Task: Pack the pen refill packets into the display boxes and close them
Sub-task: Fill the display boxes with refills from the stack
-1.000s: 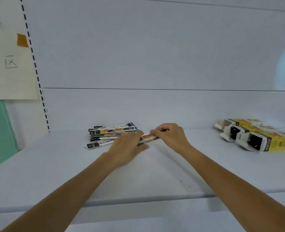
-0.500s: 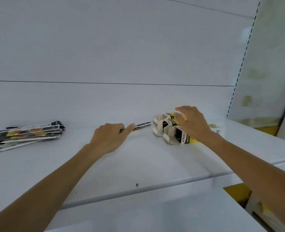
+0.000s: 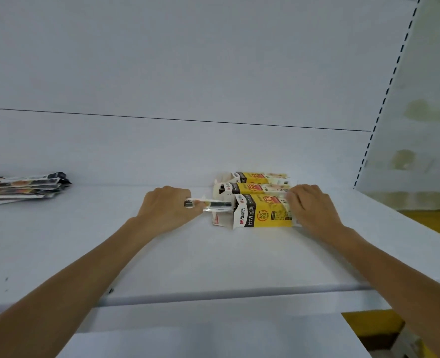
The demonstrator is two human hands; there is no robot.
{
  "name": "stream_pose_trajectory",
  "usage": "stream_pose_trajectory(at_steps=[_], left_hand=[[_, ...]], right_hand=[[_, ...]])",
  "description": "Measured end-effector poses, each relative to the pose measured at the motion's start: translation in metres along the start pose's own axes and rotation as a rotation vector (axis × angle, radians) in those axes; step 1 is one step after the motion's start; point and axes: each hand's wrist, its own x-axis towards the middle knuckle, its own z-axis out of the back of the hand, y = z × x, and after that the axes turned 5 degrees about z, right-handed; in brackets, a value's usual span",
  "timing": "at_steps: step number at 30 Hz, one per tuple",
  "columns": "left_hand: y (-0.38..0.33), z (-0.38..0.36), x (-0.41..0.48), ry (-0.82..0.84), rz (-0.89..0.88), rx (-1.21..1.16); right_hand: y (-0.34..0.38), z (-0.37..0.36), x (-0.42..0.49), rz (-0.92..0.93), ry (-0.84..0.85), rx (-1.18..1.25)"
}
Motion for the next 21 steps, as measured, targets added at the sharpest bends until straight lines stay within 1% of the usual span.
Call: stream_pose_trajectory(at_steps=[4, 6, 9, 12, 16, 21], left_hand=[[-0.009, -0.001, 0.001, 0.012, 0.046, -0.062], [-0.012, -0.003, 0.003, 0.025, 0.069, -0.093], [-0.013, -0.008, 0.008, 0.086, 0.095, -0.148], [-0.008, -0.011, 0.010, 0.164, 0.102, -0.209], [-0.006, -0.010, 0.005, 0.206, 0.092, -0.255], [-0.038, -0.016, 0.011, 0.215, 0.016, -0.213]], right_hand=[[-0.004, -0.009, 0.006, -0.009, -0.073, -0.051], [-0.007, -0.014, 0.006, 0.047, -0.110, -0.088], [-0.007, -0.016, 0.004, 0.079, -0.153, -0.101], [-0.004, -0.016, 0.005, 0.063, -0.190, -0.075], [-0.005, -0.019, 0.007, 0.062, -0.219, -0.054], [-0.001, -0.021, 0.010, 0.090, -0.208, -0.045]])
